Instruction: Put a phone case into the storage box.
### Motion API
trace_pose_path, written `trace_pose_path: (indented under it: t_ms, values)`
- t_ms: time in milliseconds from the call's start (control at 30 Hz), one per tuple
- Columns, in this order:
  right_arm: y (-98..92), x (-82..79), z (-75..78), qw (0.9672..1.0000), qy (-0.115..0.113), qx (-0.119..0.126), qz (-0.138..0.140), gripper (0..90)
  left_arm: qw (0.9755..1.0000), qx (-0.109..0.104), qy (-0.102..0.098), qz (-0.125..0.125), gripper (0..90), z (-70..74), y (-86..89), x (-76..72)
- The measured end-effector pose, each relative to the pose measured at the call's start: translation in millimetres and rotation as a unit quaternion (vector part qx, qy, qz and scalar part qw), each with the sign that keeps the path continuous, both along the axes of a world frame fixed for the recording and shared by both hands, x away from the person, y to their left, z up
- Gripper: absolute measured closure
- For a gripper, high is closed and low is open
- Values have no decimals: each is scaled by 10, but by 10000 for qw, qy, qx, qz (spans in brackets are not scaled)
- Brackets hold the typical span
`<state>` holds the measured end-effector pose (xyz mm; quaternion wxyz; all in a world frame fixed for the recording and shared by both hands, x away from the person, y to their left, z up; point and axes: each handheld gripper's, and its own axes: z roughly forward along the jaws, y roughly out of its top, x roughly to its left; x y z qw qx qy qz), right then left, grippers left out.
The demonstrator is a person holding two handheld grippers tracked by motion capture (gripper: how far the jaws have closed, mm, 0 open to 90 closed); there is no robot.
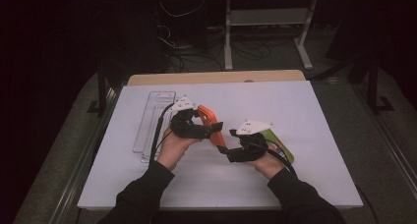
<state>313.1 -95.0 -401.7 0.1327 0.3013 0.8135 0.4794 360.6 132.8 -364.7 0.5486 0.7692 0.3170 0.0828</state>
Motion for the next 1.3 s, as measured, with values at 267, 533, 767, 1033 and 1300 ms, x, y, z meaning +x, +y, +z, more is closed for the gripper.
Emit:
trace_pose_path:
  t_ms: [267, 533, 767, 1033, 1300]
  values:
    - [-286, 7, 1, 9995, -23, -148, -268, 102, 10000, 9, -7, 14, 135, 11, 15, 12]
    - [-645, -48, -34, 9981, 61, -259, -559, 43, 9998, 150, -86, 58, 135, 77, 52, 60]
    - [-885, -113, -72, 9968, 71, -339, -716, 23, 9996, 226, -126, 128, 135, 134, 106, 131]
    - [-1095, -148, -131, 9952, 83, -411, -880, 19, 9984, 335, -338, 295, 135, 348, 221, 254]
    - [-1233, -198, -194, 9938, 82, -455, -1014, 19, 9956, 433, -516, 649, 136, 563, 395, 428]
